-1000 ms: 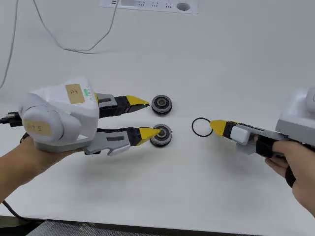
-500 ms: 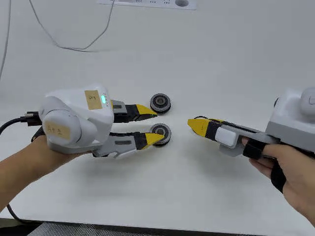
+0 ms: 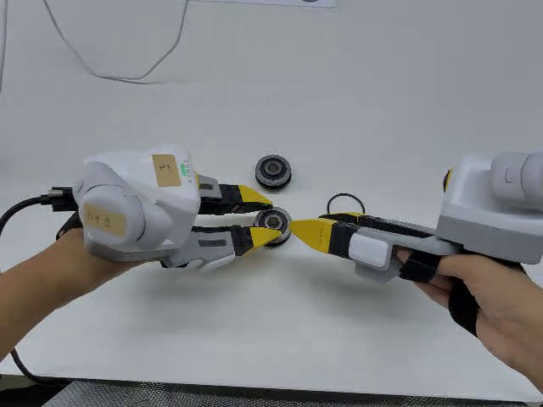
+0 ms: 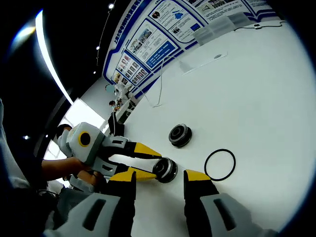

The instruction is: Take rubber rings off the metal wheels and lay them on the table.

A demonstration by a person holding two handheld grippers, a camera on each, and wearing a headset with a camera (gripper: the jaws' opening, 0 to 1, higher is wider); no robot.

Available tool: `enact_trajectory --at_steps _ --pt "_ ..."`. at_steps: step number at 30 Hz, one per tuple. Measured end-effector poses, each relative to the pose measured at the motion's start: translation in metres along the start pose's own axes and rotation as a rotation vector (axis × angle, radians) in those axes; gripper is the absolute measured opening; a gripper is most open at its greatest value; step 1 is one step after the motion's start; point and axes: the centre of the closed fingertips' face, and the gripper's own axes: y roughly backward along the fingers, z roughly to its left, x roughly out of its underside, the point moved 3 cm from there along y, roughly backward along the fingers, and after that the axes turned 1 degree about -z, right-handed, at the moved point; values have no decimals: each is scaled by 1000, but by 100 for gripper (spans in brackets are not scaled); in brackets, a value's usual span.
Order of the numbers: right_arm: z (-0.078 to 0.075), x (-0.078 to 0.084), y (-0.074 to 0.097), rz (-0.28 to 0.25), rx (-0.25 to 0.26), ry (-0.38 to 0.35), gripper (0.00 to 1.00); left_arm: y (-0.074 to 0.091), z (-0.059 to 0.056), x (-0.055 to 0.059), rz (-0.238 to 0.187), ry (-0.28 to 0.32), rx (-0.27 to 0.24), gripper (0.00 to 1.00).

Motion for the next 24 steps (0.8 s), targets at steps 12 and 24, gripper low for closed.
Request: enact_trajectory --at_steps 12,24 --pt "4 7 -8 34 -29 8 44 0 -2 0 6 -4 10 16" --pt "8 7 -16 45 -49 6 46 -1 0 4 11 11 24 15"
